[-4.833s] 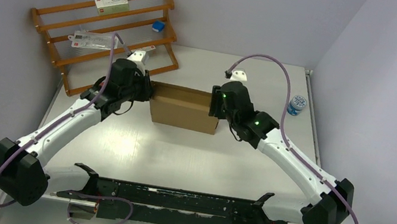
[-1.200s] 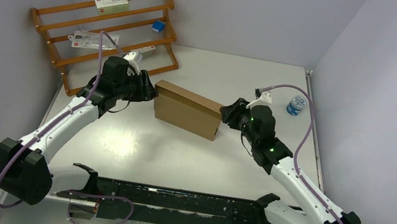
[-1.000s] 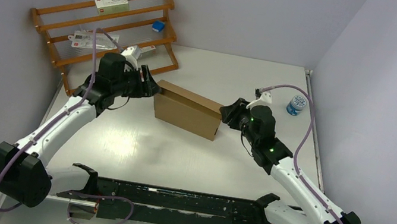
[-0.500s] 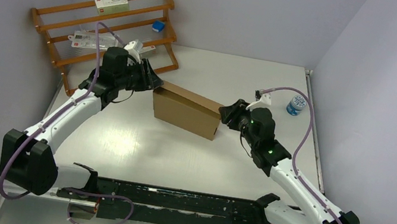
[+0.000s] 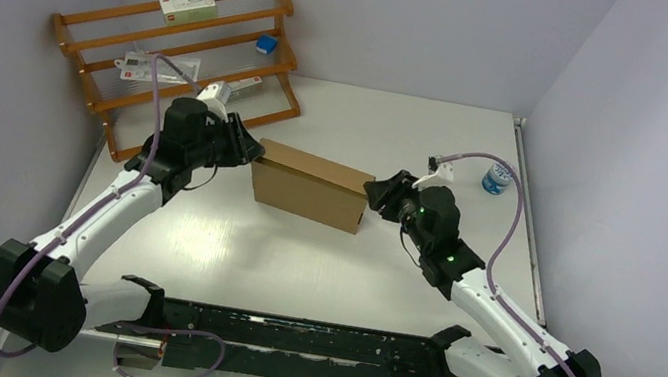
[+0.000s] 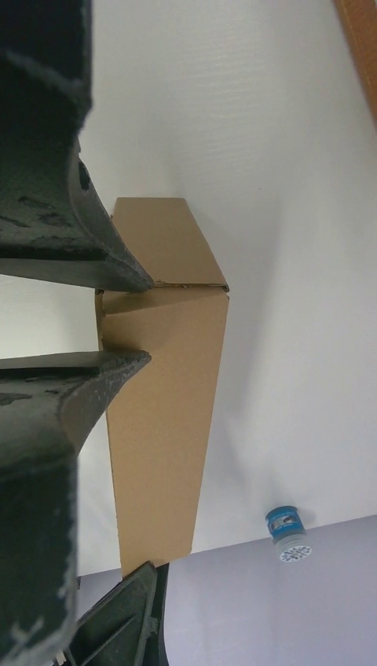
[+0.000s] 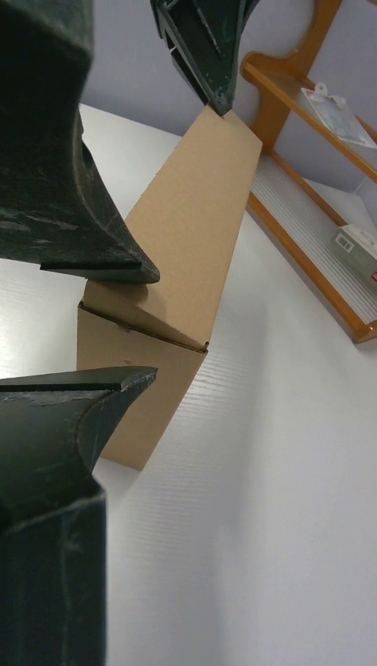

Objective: Fold the paper box

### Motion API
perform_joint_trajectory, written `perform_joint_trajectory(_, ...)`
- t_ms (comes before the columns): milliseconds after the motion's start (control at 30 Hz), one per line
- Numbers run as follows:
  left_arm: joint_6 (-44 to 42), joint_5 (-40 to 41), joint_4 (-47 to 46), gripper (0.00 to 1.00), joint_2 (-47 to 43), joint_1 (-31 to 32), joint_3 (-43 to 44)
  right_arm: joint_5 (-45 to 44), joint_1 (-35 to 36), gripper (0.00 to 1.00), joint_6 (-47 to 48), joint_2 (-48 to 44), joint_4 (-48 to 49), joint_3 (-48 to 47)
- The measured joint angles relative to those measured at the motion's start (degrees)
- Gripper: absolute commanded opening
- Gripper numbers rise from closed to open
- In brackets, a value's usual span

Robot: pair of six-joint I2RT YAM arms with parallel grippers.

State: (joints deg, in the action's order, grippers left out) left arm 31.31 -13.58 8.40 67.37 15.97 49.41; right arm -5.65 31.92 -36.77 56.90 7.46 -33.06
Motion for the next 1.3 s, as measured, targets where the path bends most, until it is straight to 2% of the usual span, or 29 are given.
perform_joint_trajectory(267,4.07,-0.11,-11.45,0.39,-2.93,-0.92,-8.55,0.79,-0.28,0.45,-3.61,1.07,6.29,3.52)
perform_joint_trajectory(433,7.19,0.00,-18.38,0.37,-4.28,-1.49,-13.20,2.99,-1.29,0.37,-6.40,2.38,12.48,6.36)
perform_joint_trajectory(667,9.40,0.26,-24.48,0.42,-4.81,-1.90,-16.85,7.43,-3.76,0.36,-9.38,6.10,21.14,8.66)
perform_joint_trajectory(933,10.34,3.56,-20.00,0.52,-8.59,-1.77,-19.65,9.55,-5.66,0.37,-10.10,7.96,21.14,7.63)
perform_joint_trajectory(1033,10.27,4.26,-17.62,0.52,-9.66,-1.66,-19.47,9.53,-5.68,0.37,-8.83,8.02,19.02,6.34)
perform_joint_trajectory(1167,10.51,4.37,-17.51,0.43,-9.64,-1.62,-19.45,9.68,-5.77,0.37,-7.89,8.63,18.47,5.62)
perform_joint_trajectory(1300,13.14,2.80,-22.97,0.28,-9.92,-1.62,-22.23,12.07,-7.17,0.28,-8.04,10.03,20.26,5.79)
